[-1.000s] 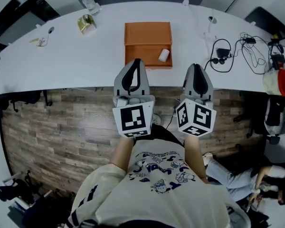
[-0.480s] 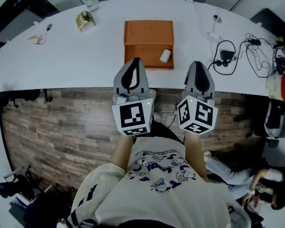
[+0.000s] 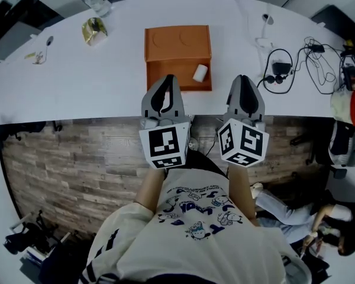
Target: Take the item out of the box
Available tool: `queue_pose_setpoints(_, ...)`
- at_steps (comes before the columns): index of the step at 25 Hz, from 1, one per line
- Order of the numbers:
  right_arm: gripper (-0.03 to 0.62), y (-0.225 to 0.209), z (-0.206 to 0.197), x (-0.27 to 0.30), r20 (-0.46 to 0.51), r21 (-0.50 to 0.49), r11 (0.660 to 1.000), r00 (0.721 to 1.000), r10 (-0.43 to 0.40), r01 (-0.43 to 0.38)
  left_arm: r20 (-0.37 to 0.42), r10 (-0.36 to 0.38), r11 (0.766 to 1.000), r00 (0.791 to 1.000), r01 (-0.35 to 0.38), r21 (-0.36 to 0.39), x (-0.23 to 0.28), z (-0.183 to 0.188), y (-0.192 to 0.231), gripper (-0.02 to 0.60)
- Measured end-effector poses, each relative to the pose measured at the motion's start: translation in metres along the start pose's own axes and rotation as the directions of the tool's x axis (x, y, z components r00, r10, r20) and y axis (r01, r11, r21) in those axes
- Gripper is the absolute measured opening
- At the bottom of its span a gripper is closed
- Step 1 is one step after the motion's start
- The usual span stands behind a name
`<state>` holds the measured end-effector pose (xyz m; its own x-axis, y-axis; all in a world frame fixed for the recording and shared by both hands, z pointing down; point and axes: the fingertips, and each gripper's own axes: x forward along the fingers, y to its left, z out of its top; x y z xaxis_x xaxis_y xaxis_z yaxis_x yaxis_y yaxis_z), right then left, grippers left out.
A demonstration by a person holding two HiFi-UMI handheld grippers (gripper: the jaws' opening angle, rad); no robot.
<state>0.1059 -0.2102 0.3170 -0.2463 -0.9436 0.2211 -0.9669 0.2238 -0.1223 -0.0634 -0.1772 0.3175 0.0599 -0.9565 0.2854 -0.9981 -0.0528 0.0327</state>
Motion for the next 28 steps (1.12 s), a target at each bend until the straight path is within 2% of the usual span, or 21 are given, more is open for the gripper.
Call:
queue_pose_setpoints(16, 0.049, -0.026, -0.027, 0.051, -0.087, 0.024, 0.997, 0.994, -0.064, 0.067, -0.133, -0.080, 0.996, 0.988, 0.083, 0.020, 0.072, -0.029, -0.015, 0.020)
queue_pose_setpoints(28, 0.049, -0.044, -0.048, 0.076, -0.152, 0.031, 0.992, 0.982, -0.114, 0.120, -0.244, -0.115, 0.993, 0.963, 0.116, -0.007, 0.103, -0.061, -0.020, 0.018)
